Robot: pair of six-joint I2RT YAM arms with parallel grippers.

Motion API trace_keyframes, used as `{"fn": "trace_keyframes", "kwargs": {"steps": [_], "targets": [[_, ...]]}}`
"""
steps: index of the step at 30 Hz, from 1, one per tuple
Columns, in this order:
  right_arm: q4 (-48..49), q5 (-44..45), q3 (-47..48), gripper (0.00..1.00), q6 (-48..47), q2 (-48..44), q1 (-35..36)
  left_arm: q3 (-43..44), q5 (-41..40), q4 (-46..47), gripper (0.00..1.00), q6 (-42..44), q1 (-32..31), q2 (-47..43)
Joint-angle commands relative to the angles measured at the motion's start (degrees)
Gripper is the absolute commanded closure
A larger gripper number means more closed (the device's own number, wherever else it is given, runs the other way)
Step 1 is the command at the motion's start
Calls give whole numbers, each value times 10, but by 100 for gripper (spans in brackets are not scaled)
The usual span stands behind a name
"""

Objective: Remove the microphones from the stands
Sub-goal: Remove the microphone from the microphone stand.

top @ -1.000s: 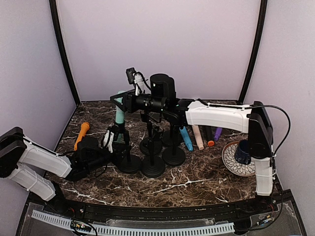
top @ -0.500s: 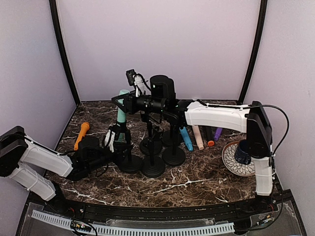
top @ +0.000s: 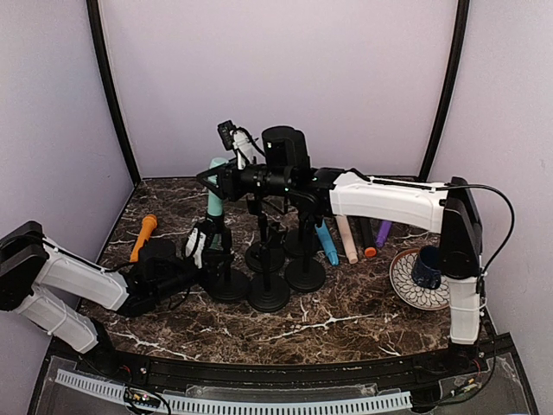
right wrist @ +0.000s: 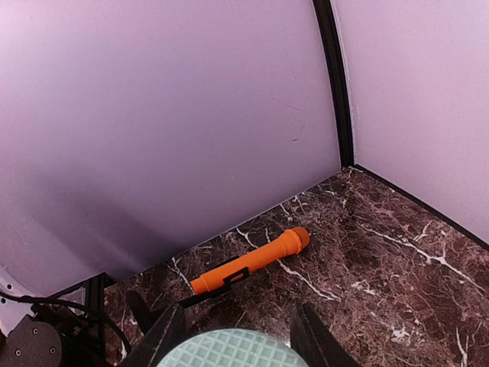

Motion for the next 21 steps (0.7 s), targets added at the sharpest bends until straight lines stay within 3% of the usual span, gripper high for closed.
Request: {"fn": "trace_keyframes", "kwargs": {"steps": [1,14,21], "targets": [[-40,25,67,83,-26,-41,0,11,-25,-37,100,50,0,5],[-87,153,103,83,16,-43,0,2,-14,4,100,1,0,45],[-54,6,93,83,4,-49,-23,-10,27,22,100,-18,0,48]]}}
